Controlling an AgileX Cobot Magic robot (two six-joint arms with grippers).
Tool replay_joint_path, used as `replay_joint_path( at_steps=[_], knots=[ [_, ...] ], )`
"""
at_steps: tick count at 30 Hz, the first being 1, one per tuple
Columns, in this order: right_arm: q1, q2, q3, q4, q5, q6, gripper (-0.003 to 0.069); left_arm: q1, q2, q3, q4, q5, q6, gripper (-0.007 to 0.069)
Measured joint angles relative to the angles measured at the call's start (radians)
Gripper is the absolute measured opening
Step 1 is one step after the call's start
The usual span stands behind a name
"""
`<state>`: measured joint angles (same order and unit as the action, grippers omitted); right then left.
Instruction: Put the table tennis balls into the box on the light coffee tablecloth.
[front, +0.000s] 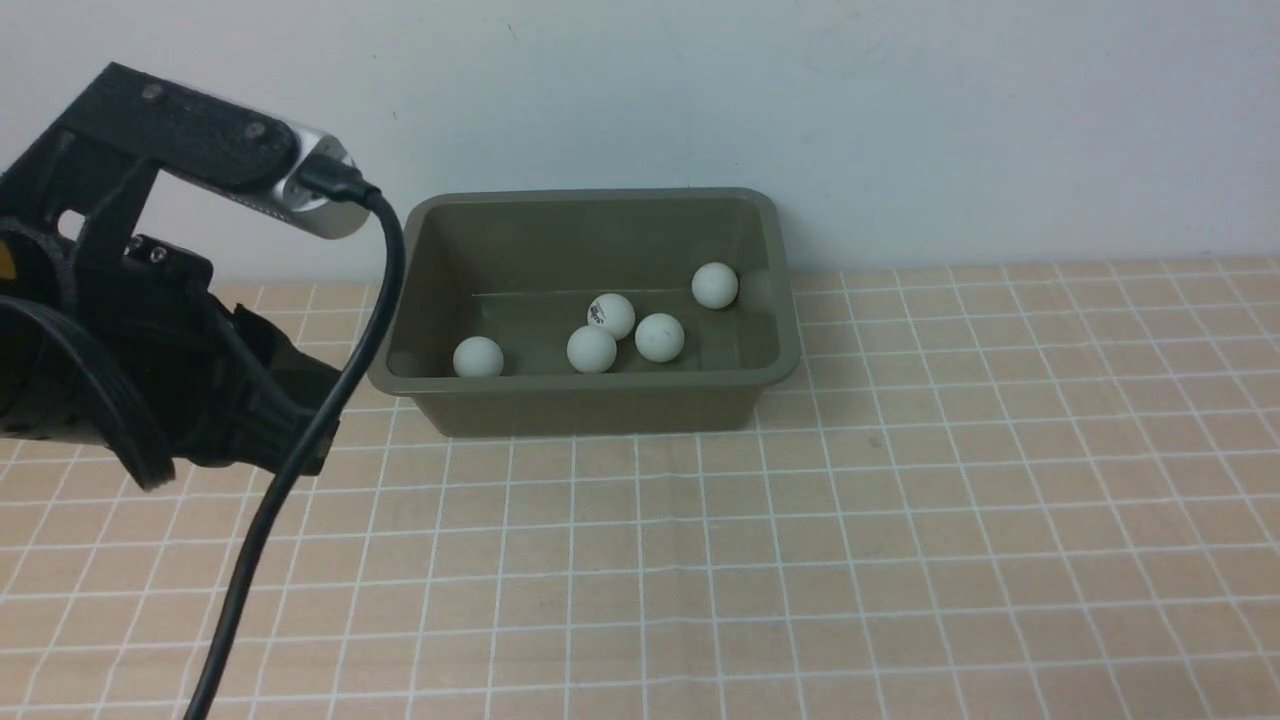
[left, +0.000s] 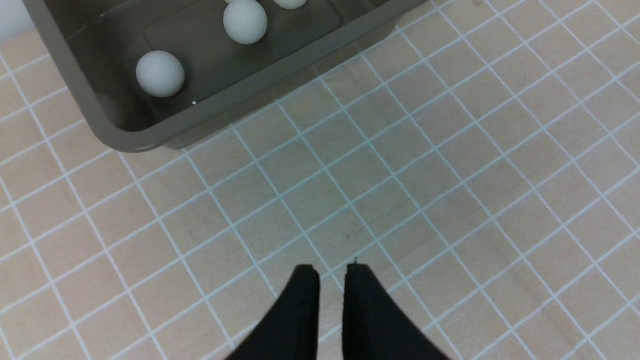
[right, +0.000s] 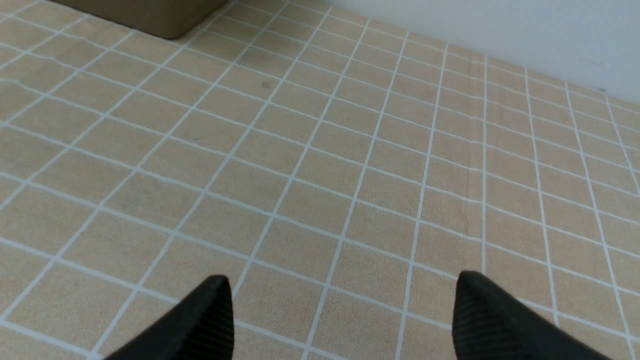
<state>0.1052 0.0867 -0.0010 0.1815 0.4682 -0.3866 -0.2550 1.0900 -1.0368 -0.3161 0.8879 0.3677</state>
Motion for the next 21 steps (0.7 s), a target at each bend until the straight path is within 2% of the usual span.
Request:
replay_joint_path(
  at_steps=[8,12,21],
  knots=[
    [0.000,0.000,0.000,0.000,0.001,0.001,0.0534,0.000,-0.001,0.000,0.003,-0.009,0.005,0.0024],
    [0.000,0.000,0.000,0.000,0.001,0.001,0.0534,0.034,-0.039,0.015,0.027,-0.044,0.019,0.0024],
    [0.000,0.000,0.000,0.000,0.004,0.000,0.0534,0.274,-0.413,0.320,0.039,-0.296,0.019,0.0024]
  ],
)
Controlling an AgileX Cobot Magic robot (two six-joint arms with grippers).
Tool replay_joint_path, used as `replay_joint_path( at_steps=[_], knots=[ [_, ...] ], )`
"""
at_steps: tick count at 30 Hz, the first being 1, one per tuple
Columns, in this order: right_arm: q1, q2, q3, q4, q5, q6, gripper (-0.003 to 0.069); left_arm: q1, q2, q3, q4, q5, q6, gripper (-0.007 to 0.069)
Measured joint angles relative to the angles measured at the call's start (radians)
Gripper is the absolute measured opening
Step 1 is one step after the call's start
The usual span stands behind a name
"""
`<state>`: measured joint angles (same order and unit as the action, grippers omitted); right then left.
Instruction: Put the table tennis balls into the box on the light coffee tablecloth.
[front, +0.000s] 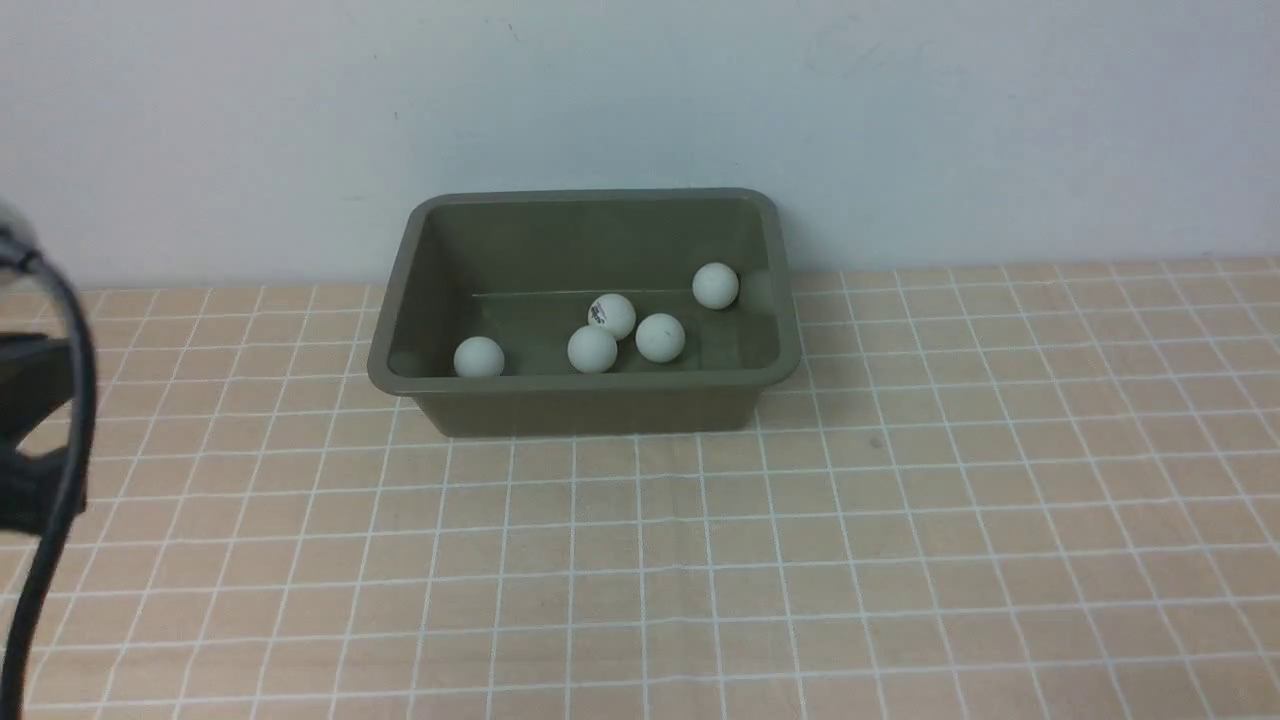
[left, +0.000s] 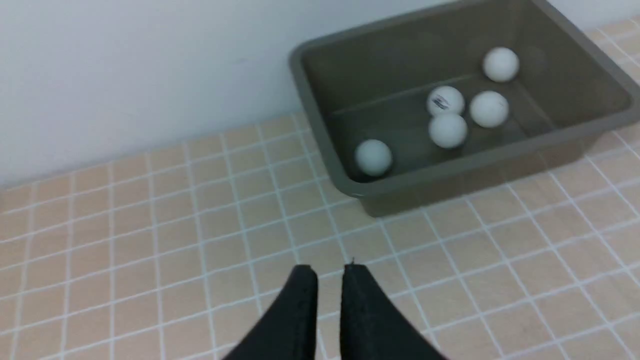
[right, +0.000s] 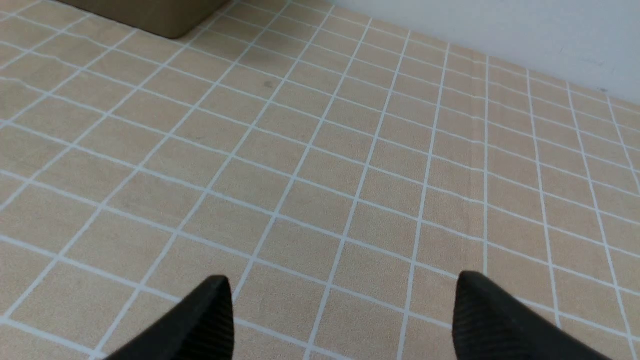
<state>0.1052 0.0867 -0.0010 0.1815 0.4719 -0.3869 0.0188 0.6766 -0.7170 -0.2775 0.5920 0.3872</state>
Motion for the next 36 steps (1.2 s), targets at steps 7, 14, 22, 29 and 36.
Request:
replay_joint_path(
  at_steps=[7,14,22,29,36],
  knots=[
    [0.000,0.000,0.000,0.000,0.001,0.000,0.0534,0.056,-0.295,0.342,0.000,-0.214,0.012,0.0024],
    [0.000,0.000,0.000,0.000,0.001,0.000,0.0534,0.056,-0.476,0.511,-0.005,-0.263,0.011,0.0024],
    [0.000,0.000,0.000,0.000,0.001,0.000,0.0534,0.056,-0.534,0.517,-0.004,-0.258,0.015,0.0024],
    [0.000,0.000,0.000,0.000,0.001,0.000,0.0534,0.053,-0.547,0.563,0.015,-0.260,0.007,0.0024],
    [0.000,0.000,0.000,0.000,0.001,0.000,0.0534,0.053,-0.638,0.699,0.223,-0.258,-0.258,0.0024]
  ],
)
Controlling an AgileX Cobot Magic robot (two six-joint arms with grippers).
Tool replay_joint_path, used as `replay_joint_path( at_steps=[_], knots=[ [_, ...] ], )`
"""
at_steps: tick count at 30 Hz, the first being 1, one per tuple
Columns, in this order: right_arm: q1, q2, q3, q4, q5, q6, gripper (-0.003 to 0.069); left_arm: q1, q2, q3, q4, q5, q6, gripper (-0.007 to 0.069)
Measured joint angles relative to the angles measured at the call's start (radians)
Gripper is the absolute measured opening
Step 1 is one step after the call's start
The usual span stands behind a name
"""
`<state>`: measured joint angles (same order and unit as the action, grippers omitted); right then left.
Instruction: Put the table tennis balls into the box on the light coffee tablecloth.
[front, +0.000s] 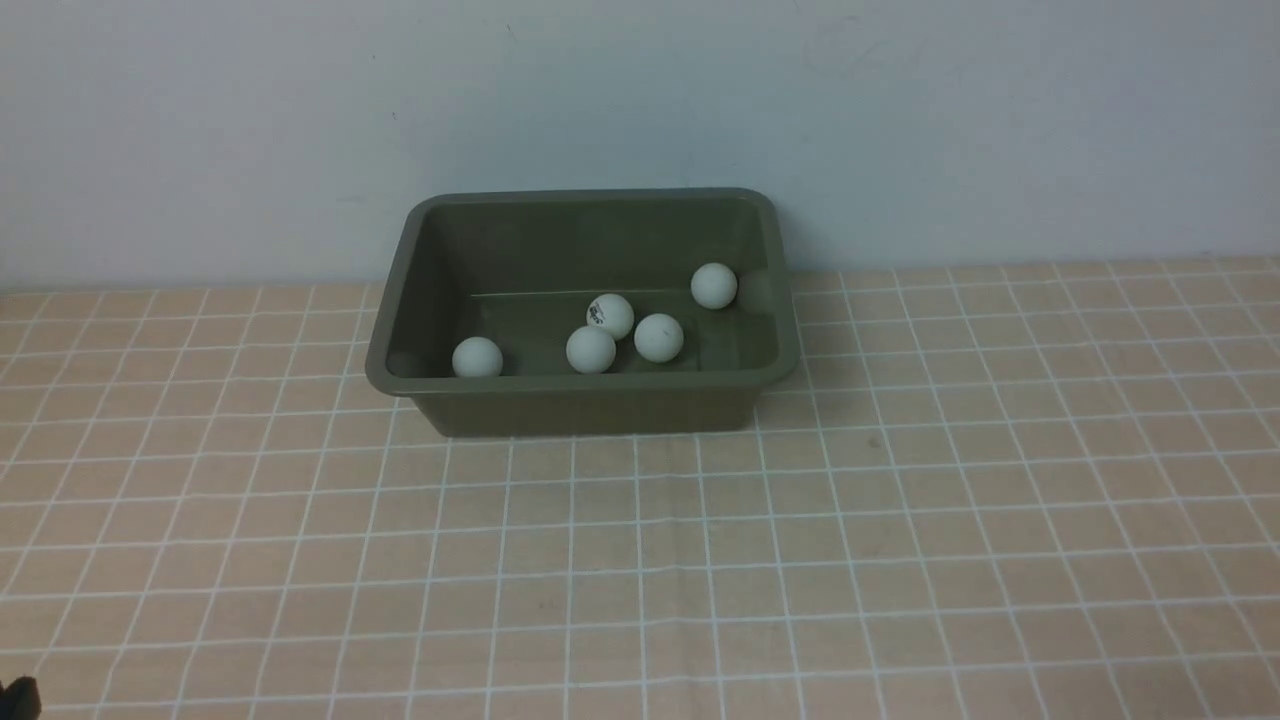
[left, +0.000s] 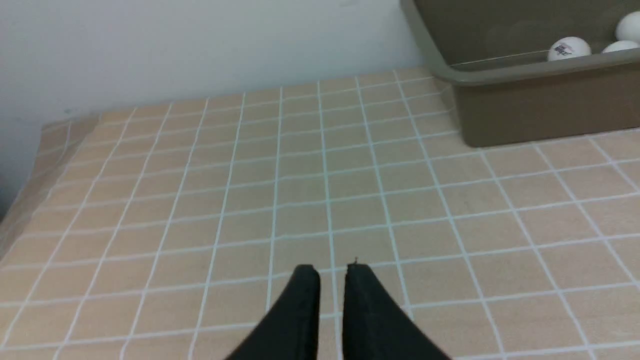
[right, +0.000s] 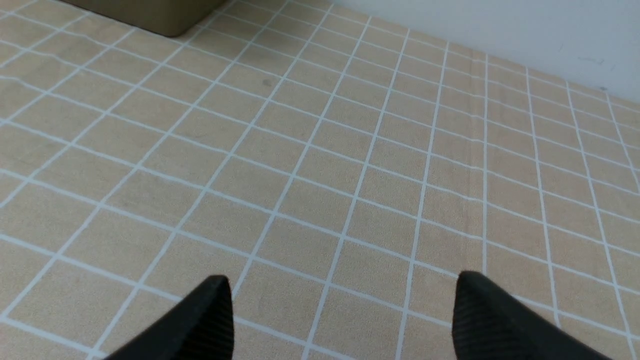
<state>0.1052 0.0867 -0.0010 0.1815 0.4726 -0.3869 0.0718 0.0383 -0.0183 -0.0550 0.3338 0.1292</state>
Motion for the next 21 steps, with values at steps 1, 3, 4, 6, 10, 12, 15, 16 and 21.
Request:
replay_joint_path(
  at_steps=[1,3,4,6,10,12,15,16,21],
  knots=[
    [0.000,0.000,0.000,0.000,0.000,-0.001,0.0534,0.000,-0.020,0.015,0.046,0.004,-0.061,0.0024],
    [0.000,0.000,0.000,0.000,0.000,-0.001,0.0534,0.000,-0.041,0.031,0.083,0.011,-0.107,0.0024],
    [0.000,0.000,0.000,0.000,0.000,-0.001,0.0534,0.000,-0.047,0.038,0.093,0.024,-0.121,0.0024],
    [0.000,0.000,0.000,0.000,0.000,-0.001,0.0534,0.000,-0.048,0.044,0.095,0.043,-0.129,0.0024],
    [0.000,0.000,0.000,0.000,0.000,-0.001,0.0534,0.000,-0.048,0.044,0.099,0.066,-0.139,0.0024],
    [0.000,0.000,0.000,0.000,0.000,-0.001,0.0534,0.000,-0.048,0.044,0.099,0.068,-0.139,0.0024],
    [0.000,0.000,0.000,0.000,0.000,-0.001,0.0534,0.000,-0.048,0.044,0.100,0.068,-0.147,0.0024],
    [0.000,0.000,0.000,0.000,0.000,-0.001,0.0534,0.000,-0.049,0.044,0.100,0.068,-0.148,0.0024],
    [0.000,0.000,0.000,0.000,0.000,-0.001,0.0534,0.000,-0.049,0.044,0.100,0.068,-0.154,0.0024]
  ],
)
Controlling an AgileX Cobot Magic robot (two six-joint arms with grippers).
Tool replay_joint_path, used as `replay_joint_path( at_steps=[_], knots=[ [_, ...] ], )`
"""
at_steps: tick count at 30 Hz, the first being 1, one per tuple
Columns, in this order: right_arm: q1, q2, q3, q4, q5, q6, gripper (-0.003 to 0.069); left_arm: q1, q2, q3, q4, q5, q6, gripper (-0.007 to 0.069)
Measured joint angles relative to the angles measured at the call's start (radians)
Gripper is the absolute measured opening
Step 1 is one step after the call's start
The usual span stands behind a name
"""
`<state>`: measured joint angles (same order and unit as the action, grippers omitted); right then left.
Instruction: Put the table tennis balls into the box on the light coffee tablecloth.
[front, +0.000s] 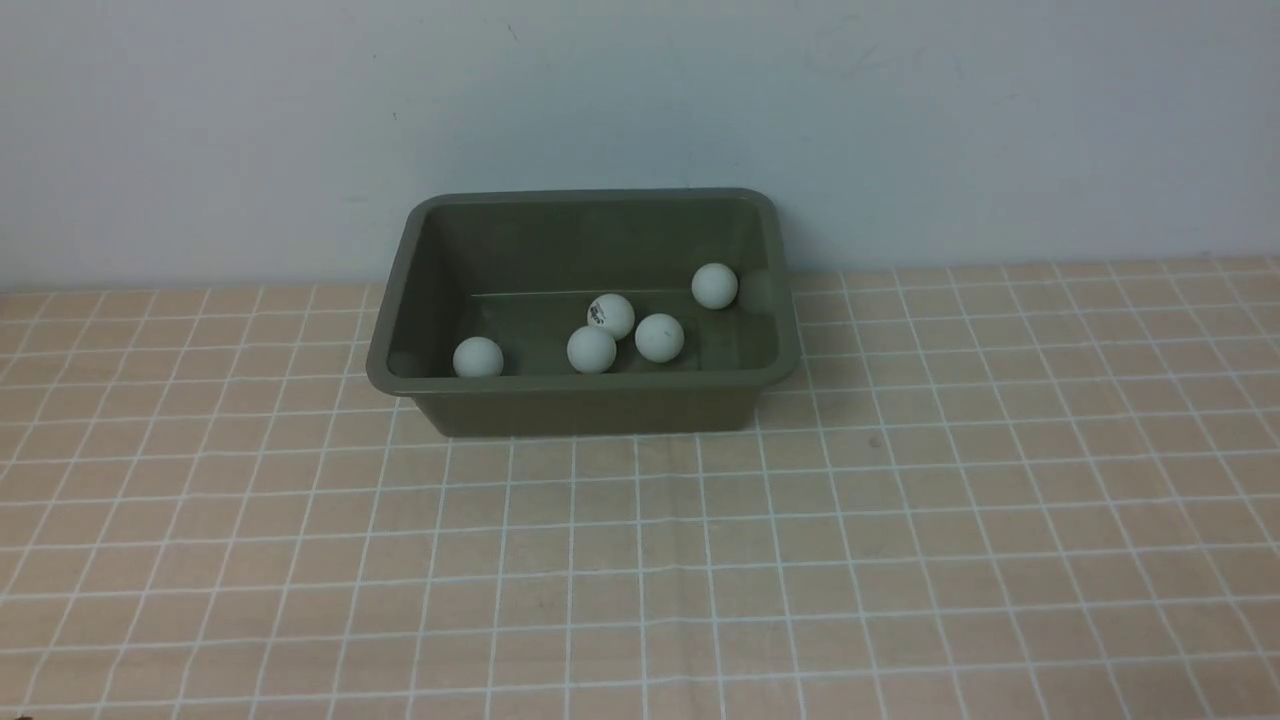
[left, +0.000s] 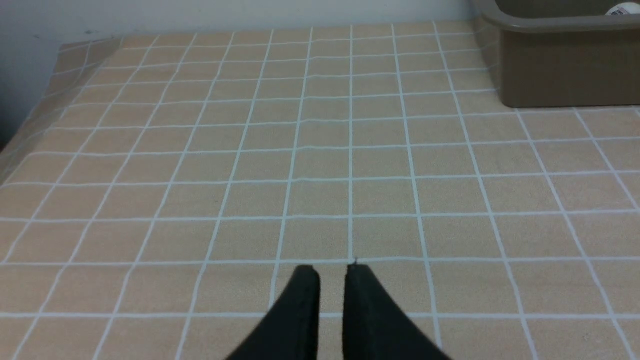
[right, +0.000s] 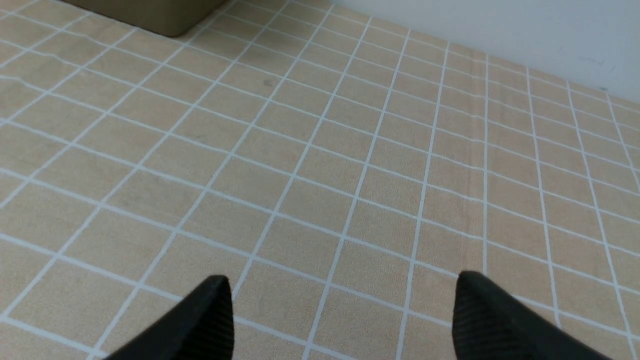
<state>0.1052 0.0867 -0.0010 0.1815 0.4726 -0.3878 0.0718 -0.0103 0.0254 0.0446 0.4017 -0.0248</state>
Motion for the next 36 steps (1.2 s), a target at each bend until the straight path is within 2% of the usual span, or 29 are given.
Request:
replay_joint_path(
  at_steps=[26,36],
  knots=[
    [0.000,-0.029,0.000,-0.007,0.001,0.000,0.0534,0.000,-0.001,0.000,0.002,0.000,-0.001,0.0024],
    [0.000,-0.097,0.005,-0.004,-0.016,0.098,0.0534,0.000,-0.001,0.000,0.002,0.000,-0.001,0.0024]
  ],
)
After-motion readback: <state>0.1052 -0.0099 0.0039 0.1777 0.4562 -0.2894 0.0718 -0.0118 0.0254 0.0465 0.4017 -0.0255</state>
